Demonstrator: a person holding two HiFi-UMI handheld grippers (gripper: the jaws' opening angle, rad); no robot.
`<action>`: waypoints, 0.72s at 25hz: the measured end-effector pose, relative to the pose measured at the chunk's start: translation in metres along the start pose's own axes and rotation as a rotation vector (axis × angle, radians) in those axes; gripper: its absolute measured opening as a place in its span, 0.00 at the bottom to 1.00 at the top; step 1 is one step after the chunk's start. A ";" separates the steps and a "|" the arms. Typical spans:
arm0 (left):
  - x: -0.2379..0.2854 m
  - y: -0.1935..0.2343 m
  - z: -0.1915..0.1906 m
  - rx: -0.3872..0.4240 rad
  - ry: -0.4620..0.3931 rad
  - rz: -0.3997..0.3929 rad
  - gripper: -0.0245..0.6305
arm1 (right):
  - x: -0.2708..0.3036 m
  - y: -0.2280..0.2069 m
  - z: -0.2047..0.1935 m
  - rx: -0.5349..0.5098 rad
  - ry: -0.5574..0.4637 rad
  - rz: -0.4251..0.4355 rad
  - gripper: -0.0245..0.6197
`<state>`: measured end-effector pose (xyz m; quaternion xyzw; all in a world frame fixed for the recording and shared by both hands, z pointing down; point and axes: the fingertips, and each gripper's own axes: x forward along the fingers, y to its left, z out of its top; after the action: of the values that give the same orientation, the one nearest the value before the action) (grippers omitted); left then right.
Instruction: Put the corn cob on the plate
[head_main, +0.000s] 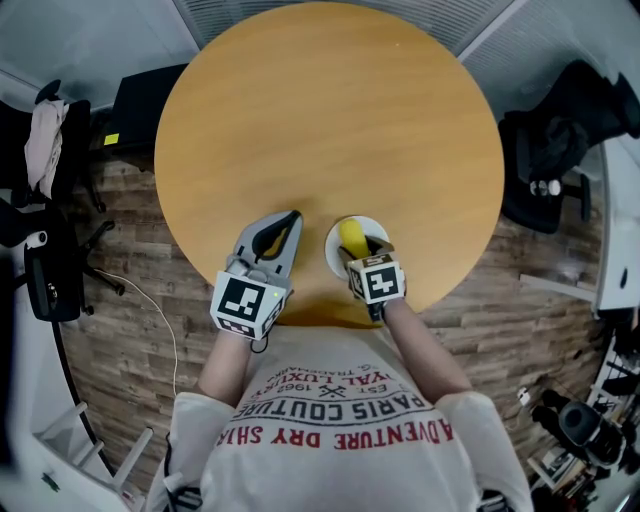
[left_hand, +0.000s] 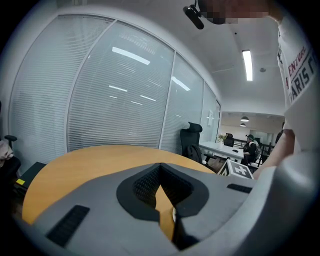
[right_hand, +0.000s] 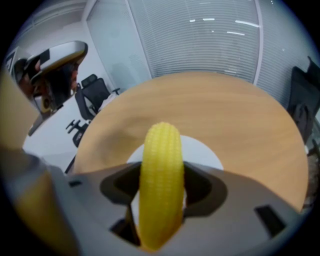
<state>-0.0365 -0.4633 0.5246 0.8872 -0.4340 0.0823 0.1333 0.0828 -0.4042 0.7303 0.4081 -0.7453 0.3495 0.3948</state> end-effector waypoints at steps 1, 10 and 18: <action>0.000 0.000 -0.001 0.000 0.003 -0.001 0.09 | 0.001 0.000 -0.001 -0.002 -0.001 -0.004 0.45; -0.001 -0.005 -0.007 -0.010 0.013 -0.017 0.09 | 0.001 0.002 0.007 0.046 -0.048 0.021 0.45; -0.002 -0.024 -0.008 -0.012 0.015 -0.030 0.09 | -0.028 0.003 0.031 0.049 -0.188 0.029 0.45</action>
<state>-0.0186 -0.4453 0.5278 0.8921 -0.4202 0.0845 0.1433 0.0808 -0.4191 0.6912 0.4378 -0.7761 0.3336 0.3077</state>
